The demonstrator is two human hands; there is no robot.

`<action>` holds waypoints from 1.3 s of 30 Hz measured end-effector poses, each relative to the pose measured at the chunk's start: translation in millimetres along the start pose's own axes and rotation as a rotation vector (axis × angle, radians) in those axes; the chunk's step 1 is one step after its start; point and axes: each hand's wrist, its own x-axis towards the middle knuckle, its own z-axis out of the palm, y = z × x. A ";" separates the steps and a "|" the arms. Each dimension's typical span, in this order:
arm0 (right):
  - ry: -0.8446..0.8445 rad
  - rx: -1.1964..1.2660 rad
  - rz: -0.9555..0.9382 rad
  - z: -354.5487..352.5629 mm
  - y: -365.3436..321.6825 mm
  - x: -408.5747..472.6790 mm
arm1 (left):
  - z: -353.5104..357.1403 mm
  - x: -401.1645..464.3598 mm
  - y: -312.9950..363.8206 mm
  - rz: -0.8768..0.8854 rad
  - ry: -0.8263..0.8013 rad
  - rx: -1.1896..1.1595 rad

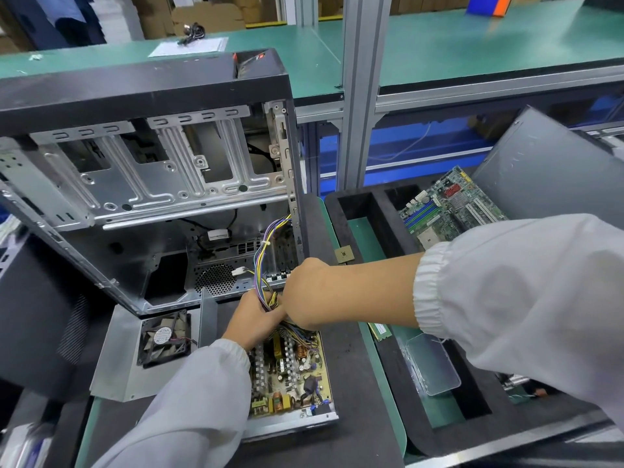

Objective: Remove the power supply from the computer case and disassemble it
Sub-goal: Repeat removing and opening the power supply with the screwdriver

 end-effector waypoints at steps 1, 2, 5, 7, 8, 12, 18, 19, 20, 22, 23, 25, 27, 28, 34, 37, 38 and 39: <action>-0.010 0.017 0.001 1.0 1.1 0.1 | 0.0 0.2 -0.6 -0.002 0.002 0.003; -0.019 0.038 0.005 2.1 3.0 -0.2 | 0.3 0.6 -1.3 -0.002 0.007 0.005; -0.032 0.061 0.032 4.3 6.9 -0.9 | 1.0 1.4 -2.2 -0.013 0.018 0.008; -0.054 0.032 0.066 4.1 4.2 0.2 | 1.1 1.9 -3.1 -0.018 0.011 0.011; -0.067 0.010 0.081 3.7 1.6 1.1 | 1.1 1.6 -3.0 -0.018 0.010 0.013; -0.034 0.010 0.070 4.6 -2.4 -0.4 | 0.7 0.8 -0.5 -0.014 -0.001 0.019; -0.043 0.076 0.002 7.6 3.6 -6.2 | 0.9 1.3 0.7 -0.029 0.007 0.033; -0.049 0.089 0.015 7.7 4.1 -6.8 | 0.7 1.0 1.0 -0.035 0.007 0.028; -0.063 0.098 0.035 7.4 4.2 -6.7 | 0.6 0.9 1.2 -0.041 0.005 0.018; -0.111 0.063 0.080 6.5 1.8 -6.0 | 0.6 0.0 1.6 -0.048 -0.002 -0.005; -0.126 0.033 0.090 6.1 0.5 -5.5 | 0.7 -0.3 1.8 -0.048 -0.003 -0.012; -0.108 0.005 0.077 5.6 -0.1 -6.1 | 0.6 -0.3 2.2 -0.047 -0.001 -0.019; -0.078 0.010 0.056 6.4 2.3 -7.7 | 0.3 0.1 2.3 -0.044 0.002 -0.008; -0.072 0.010 0.050 6.8 3.6 -8.5 | 0.2 0.2 3.0 -0.043 0.006 0.007; -0.043 0.040 0.066 4.4 8.2 -12.2 | -0.2 -1.4 6.4 -0.047 0.009 0.040; -0.025 0.034 0.073 3.4 13.8 -17.3 | -1.2 -3.0 9.5 -0.041 -0.004 0.027; -0.030 0.026 0.084 3.6 15.3 -19.0 | -1.6 -3.6 10.8 -0.035 -0.008 0.022; -0.041 0.019 0.095 3.0 16.3 -20.6 | -1.9 -4.3 11.9 -0.029 -0.011 0.021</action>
